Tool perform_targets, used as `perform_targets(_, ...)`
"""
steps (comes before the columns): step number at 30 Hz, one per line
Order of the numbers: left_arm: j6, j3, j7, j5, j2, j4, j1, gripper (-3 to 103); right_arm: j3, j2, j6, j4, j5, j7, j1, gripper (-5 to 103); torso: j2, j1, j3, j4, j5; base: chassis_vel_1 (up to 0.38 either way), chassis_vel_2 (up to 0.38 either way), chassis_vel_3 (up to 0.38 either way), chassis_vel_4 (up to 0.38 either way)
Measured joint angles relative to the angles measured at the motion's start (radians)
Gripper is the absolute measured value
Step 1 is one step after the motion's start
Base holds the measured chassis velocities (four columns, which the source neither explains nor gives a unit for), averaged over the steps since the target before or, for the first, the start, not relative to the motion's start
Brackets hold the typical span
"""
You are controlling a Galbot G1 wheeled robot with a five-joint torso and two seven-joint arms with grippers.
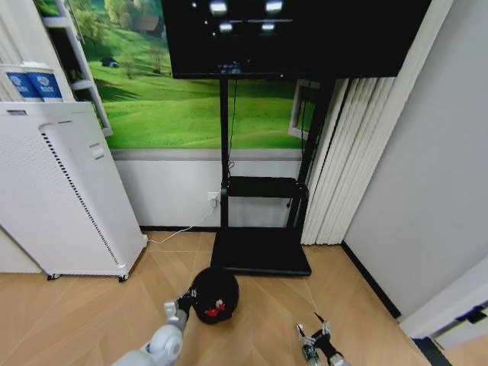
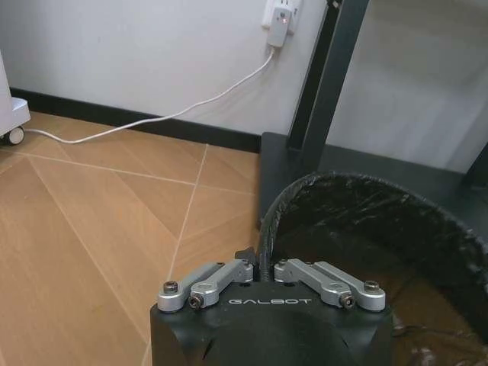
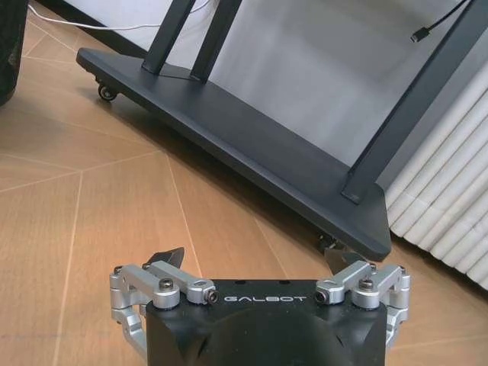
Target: Pick up the trash bin and place the garbage on the floor into it.
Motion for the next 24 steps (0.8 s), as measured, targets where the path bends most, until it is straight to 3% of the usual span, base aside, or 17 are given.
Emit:
perform_targets(8, 0.002, 0.010, -0.009, -0.006, 0.073, -0.037, 0.014, 7, -0.009, 0.001, 0.000, -0.027, 0.009, -0.010, 0.020, 100, 0.000, 0.000, 0.000, -0.0002, 0.0004, 0.000, 0.000, 0.000, 0.000)
perform_targets(14, 0.016, -0.012, -0.026, -0.006, 0.125, -0.095, 0.058, 7, 0.061, -0.023, 0.000, 0.028, -0.016, -0.010, -0.046, 100, 0.000, 0.000, 0.000, -0.0005, 0.0002, 0.000, 0.000, 0.000, 0.000)
perform_targets(24, 0.017, -0.047, -0.027, 0.011, 0.144, -0.115, 0.091, 7, 0.123, -0.064, 0.002, 0.068, -0.072, -0.021, -0.141, 100, 0.000, 0.000, 0.000, -0.0006, -0.0003, 0.000, 0.000, 0.000, 0.000)
